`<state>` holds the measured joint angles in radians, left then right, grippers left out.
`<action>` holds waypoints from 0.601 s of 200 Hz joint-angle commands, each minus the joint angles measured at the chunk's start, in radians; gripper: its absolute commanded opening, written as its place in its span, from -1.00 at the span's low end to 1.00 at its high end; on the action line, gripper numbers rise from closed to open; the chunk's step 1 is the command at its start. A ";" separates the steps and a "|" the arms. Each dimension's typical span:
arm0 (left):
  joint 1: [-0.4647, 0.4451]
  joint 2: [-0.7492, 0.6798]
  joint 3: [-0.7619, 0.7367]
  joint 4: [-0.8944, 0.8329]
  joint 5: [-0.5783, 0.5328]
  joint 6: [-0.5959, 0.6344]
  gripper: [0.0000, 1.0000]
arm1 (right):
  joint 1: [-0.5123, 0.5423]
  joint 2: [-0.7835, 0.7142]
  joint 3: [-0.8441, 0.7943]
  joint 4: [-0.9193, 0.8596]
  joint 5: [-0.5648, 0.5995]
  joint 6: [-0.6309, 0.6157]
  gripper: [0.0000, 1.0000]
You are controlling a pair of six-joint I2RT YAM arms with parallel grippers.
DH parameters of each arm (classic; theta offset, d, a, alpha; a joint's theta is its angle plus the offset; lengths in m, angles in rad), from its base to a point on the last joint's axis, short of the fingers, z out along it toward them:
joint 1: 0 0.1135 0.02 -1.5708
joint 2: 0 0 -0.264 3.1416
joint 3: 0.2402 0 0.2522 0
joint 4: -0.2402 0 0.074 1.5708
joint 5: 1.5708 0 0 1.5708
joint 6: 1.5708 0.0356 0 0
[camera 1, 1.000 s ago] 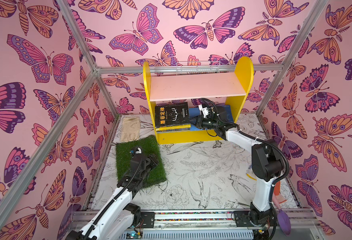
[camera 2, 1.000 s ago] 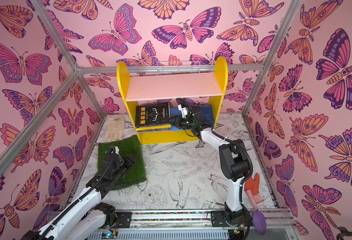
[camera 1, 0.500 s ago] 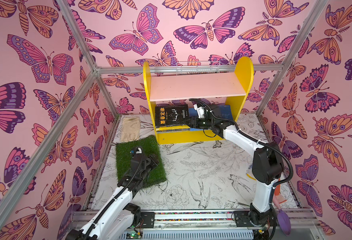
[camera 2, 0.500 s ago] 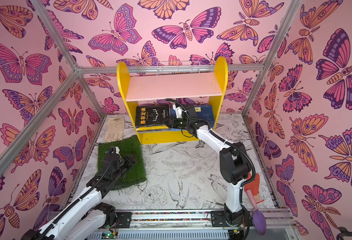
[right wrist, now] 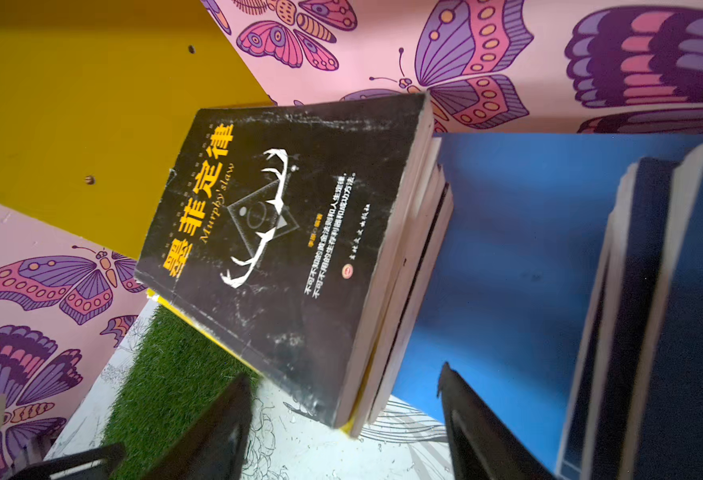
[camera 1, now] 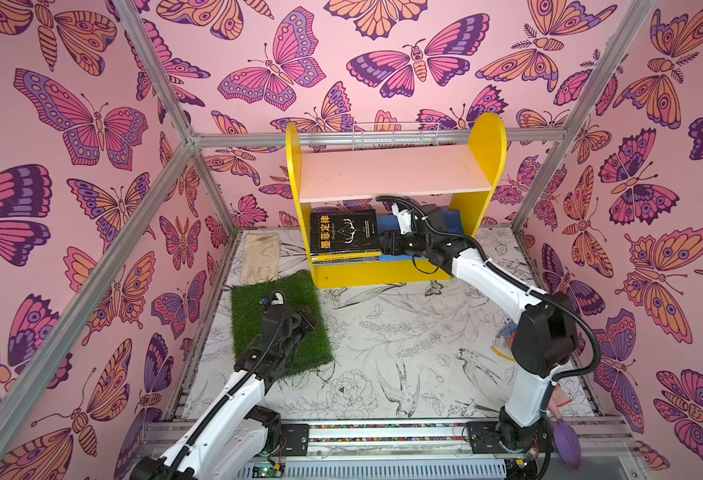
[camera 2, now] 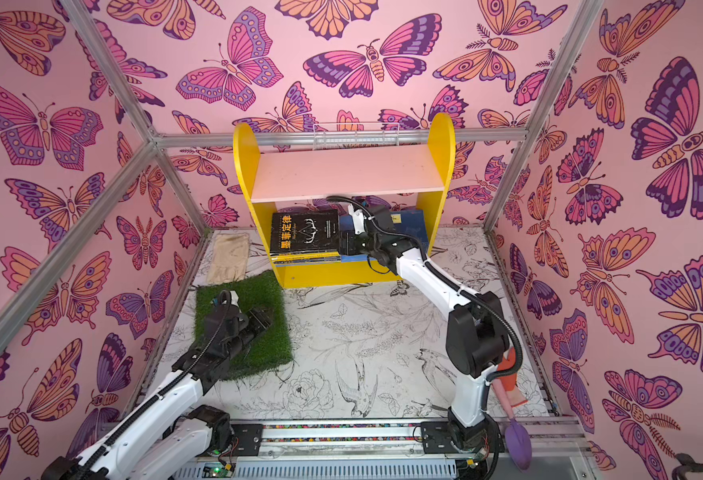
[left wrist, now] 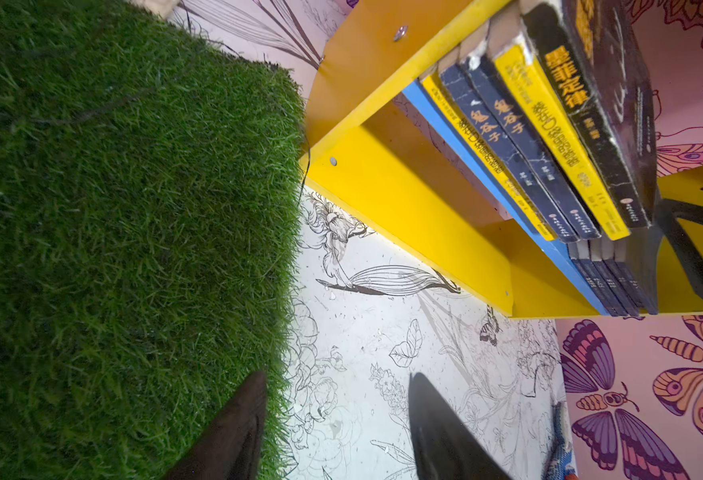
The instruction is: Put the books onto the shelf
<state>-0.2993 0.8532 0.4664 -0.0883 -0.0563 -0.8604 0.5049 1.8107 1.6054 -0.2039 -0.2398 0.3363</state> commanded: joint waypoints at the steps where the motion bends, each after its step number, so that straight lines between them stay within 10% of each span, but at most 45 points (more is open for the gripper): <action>1: 0.008 0.006 0.050 -0.100 -0.120 0.072 0.14 | 0.007 -0.142 -0.072 0.054 0.047 -0.037 0.42; 67: 0.015 0.155 0.194 -0.326 -0.549 0.252 0.19 | -0.090 -0.719 -0.806 0.301 0.668 -0.097 0.47; 77: 0.017 0.172 0.198 -0.321 -0.608 0.249 0.45 | -0.143 -0.792 -0.902 0.331 0.726 -0.099 0.57; 83: 0.017 0.183 0.198 -0.310 -0.646 0.248 0.99 | -0.177 -0.827 -0.959 0.356 0.746 -0.108 0.69; 120: 0.028 0.278 0.175 -0.218 -0.808 0.345 0.96 | -0.282 -0.844 -1.252 0.688 0.817 -0.239 0.84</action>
<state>-0.2832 1.0801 0.6502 -0.3401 -0.6807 -0.6109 0.2440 0.9352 0.4637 0.2165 0.4477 0.2016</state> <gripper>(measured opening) 0.985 0.908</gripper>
